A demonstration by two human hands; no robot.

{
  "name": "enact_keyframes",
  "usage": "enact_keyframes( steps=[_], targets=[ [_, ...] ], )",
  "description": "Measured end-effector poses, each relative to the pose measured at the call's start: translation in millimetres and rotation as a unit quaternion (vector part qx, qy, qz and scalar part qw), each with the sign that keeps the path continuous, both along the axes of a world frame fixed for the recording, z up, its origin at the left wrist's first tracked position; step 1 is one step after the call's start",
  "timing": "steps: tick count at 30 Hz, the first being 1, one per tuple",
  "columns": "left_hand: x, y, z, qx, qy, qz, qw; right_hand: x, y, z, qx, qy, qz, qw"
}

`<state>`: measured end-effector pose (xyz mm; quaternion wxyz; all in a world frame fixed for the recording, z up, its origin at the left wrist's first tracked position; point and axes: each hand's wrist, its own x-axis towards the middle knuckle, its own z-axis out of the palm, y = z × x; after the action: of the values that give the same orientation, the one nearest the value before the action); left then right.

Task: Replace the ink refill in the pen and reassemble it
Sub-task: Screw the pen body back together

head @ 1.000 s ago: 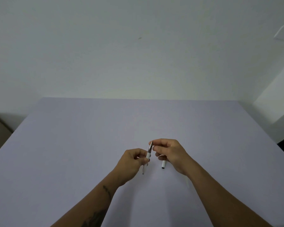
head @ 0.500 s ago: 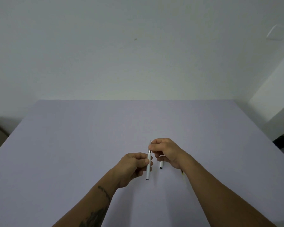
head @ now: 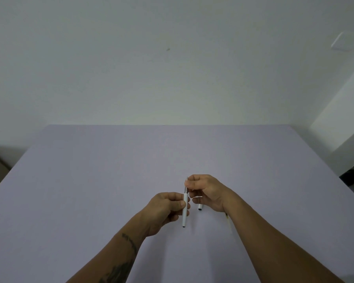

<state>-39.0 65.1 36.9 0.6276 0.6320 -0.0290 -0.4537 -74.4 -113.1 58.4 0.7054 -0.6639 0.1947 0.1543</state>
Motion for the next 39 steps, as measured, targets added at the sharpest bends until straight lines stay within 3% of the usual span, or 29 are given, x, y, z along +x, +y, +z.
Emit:
enact_keyframes(
  steps=[5, 11, 16, 25, 39],
  targets=[
    [3, -1, 2, 0.009, -0.001, 0.000, 1.000, -3, -6, 1, 0.038, -0.015, -0.010, 0.999],
    [4, -4, 2, 0.003, 0.003, -0.005, 1.000, -5, -3, -3, 0.034, -0.023, -0.025, 0.999],
    [2, -7, 4, 0.015, -0.012, 0.000, 1.000, -3, 0, -4, -0.025, -0.023, -0.021, 0.999],
    [4, -6, 9, 0.021, -0.018, 0.006, 1.000, -3, -6, 0, 0.003, -0.025, -0.028, 0.999],
    [0, -10, 4, 0.053, -0.060, 0.000, 0.997, -3, 5, -7, -0.099, -0.061, -0.041, 0.992]
  ],
)
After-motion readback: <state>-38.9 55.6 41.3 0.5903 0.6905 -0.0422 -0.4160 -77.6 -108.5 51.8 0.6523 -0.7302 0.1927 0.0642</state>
